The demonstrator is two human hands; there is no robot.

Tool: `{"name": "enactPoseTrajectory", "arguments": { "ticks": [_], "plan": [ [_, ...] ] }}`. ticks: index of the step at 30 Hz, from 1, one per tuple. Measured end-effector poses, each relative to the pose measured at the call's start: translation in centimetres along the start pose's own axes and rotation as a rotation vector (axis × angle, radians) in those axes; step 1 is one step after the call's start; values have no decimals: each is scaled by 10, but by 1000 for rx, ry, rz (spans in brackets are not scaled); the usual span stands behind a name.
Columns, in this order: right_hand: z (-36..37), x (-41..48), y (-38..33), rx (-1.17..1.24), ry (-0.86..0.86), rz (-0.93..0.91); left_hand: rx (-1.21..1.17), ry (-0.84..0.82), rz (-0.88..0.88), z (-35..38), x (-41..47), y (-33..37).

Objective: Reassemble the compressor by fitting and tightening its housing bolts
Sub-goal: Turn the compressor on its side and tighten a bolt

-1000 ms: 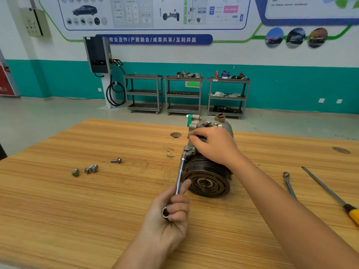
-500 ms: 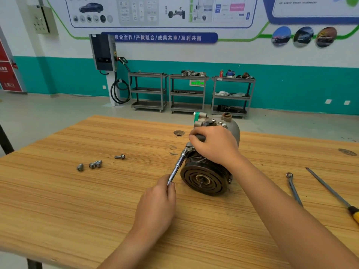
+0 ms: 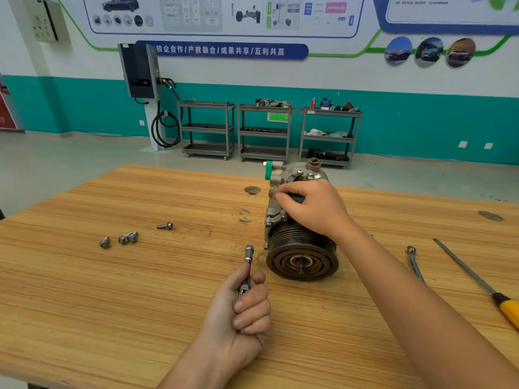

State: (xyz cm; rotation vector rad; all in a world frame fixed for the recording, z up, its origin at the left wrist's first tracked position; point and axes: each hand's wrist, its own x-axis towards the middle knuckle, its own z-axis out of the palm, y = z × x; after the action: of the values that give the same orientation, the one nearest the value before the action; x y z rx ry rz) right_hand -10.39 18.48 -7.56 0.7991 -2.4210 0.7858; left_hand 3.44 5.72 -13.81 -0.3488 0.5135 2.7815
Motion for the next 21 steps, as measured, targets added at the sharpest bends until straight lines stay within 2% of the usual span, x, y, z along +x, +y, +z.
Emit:
{"name": "enactPoseTrajectory", "arguments": {
  "ticks": [2,5,9,11,13,14,15,17,21],
  "plan": [
    [-1,0,1,-10,-10,-10,91,40,70,-2,-3,-1],
    [-6,-4,-2,38,-32,-53,397,71,222,-4,-13,-4],
    [-22,-40,-22,174,193,-104,804,-93,306,6,-20,-8],
    [-28,-73,-39,353,63,17,986,-228,265,20,-19,-11],
    [-34,-99,-49,660,-95,235,1143,-356,187,35,-13,-22],
    [-39,-110,-48,796,-96,348,1198,-400,150,42,-9,-29],
    [-44,-117,-44,867,-58,436,1241,-419,119,49,-6,-37],
    [-55,-125,-26,851,40,598,1338,-413,81,59,1,-52],
    [-83,-121,54,719,226,936,1568,-385,187,47,9,-59]
  ]
}}
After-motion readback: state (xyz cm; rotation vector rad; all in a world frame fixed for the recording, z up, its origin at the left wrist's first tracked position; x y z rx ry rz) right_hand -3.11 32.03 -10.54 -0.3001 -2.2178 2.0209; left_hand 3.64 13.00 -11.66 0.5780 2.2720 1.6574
